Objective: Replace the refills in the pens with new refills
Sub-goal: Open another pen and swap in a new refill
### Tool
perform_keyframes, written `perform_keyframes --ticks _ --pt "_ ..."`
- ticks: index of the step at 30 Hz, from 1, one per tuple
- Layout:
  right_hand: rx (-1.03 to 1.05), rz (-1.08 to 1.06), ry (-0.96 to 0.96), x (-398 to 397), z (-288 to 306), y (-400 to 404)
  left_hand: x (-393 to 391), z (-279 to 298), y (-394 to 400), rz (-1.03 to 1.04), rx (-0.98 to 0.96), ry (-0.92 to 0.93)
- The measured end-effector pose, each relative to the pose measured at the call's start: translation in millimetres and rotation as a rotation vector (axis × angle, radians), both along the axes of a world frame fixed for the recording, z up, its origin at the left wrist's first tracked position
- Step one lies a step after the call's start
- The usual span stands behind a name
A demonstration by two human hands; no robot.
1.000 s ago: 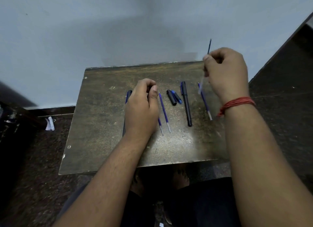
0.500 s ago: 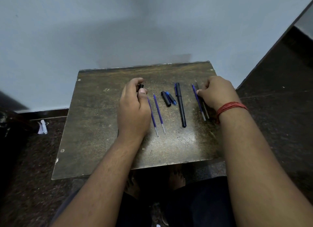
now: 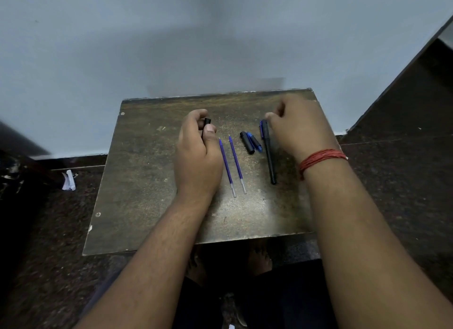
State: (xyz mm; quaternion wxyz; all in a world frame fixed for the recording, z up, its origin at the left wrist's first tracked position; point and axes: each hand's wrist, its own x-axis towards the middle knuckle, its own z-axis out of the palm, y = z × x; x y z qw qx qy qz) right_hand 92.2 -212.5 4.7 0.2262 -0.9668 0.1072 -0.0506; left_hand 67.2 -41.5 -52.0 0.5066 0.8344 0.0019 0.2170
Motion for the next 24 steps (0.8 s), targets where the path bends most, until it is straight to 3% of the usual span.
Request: perform_keyframes --ticks 6,14,20,24 --pt "-0.23 0.237 0.087 -14 -8 56 3 -2 4 0.061 -0.026 -0.028" --pt "-0.334 0.243 0.126 -24 -14 75 3 -1 4 0.078 -0.029 -0.033" --pt "-0.312 0.224 0.117 -23 -19 74 4 -1 4 0.073 -0.035 -0.036" --pt "-0.104 0.192 0.189 -17 -2 67 4 -2 4 0.072 -0.045 -0.037"
